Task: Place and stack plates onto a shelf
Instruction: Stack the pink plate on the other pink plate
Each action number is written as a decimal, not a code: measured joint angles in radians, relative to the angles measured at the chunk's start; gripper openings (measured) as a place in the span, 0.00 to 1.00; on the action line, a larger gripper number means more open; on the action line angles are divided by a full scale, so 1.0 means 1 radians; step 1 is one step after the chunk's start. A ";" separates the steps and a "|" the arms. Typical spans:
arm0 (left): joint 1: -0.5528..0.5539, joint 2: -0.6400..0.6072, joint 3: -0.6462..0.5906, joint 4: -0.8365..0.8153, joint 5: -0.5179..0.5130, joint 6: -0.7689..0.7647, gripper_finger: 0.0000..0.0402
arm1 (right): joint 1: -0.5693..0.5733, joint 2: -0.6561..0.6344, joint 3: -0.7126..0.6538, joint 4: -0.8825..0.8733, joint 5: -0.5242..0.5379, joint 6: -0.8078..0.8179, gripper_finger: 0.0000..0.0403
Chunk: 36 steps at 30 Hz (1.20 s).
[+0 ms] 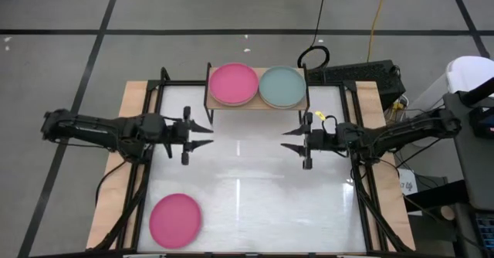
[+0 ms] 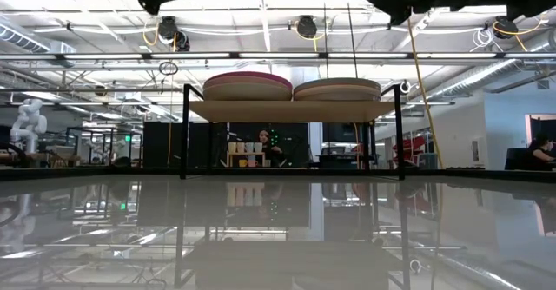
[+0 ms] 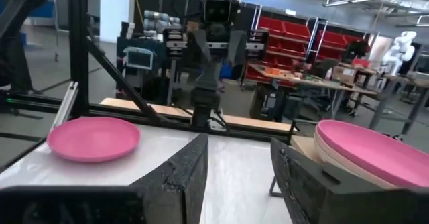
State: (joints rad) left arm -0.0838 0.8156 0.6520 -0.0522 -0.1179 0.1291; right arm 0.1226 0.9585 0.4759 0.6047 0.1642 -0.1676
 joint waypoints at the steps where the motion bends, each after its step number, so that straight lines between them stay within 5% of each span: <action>1: -0.007 0.014 0.040 -0.065 -0.005 -0.005 0.36 | 0.002 0.000 0.000 0.002 0.000 -0.001 0.36; 10: -0.121 0.191 0.303 -0.527 0.018 -0.010 0.36 | 0.022 0.000 0.000 -0.009 -0.002 0.024 0.36; 19: -0.242 0.390 0.305 -0.779 0.083 -0.135 0.36 | 0.024 0.001 0.000 -0.028 -0.004 0.047 0.36; 36: -0.415 0.573 0.304 -0.860 0.233 -0.303 0.36 | 0.024 0.001 -0.001 -0.070 -0.008 0.129 0.36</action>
State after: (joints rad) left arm -0.4989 1.3882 0.9559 -0.9123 0.1150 -0.1734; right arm 0.1467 0.9596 0.4747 0.5346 0.1566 -0.0382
